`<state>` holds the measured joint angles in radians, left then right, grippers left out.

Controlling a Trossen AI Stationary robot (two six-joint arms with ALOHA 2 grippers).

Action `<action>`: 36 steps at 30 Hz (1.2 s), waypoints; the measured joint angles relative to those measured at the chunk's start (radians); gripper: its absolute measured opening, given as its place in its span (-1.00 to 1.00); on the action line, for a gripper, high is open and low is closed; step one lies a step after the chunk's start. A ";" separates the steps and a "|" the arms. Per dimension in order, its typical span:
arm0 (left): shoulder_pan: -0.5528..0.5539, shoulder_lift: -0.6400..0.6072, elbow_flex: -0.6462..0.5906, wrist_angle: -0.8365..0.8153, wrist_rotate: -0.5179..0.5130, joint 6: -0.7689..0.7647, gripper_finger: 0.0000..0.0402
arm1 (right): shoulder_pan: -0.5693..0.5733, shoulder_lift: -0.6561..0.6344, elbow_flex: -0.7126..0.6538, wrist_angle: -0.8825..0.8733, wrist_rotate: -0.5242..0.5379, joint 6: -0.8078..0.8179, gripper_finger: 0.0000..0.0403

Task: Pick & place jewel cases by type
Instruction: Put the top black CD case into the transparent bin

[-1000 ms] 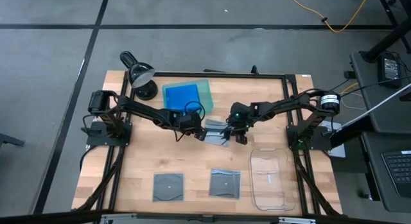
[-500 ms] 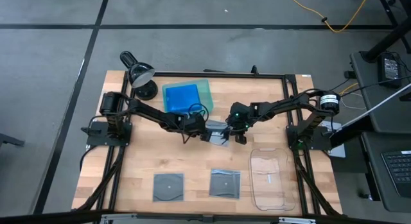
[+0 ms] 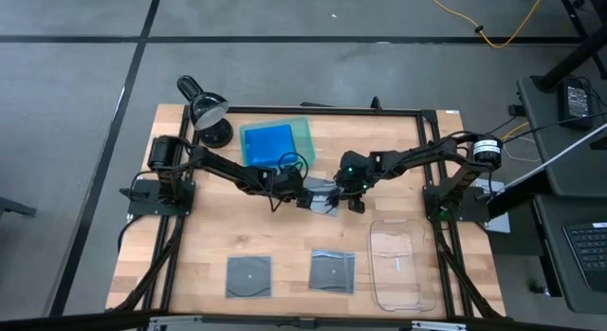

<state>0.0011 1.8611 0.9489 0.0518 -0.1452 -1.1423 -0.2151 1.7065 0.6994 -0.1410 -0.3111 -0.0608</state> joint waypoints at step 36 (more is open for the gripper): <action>-0.015 -0.178 0.013 0.026 -0.046 0.061 0.03 | -0.001 0.000 0.000 0.002 -0.005 -0.026 -0.95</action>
<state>-0.0143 1.6826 0.9620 0.0776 -0.1911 -1.0811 -0.2157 1.7061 0.6991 -0.1390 -0.3164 -0.0872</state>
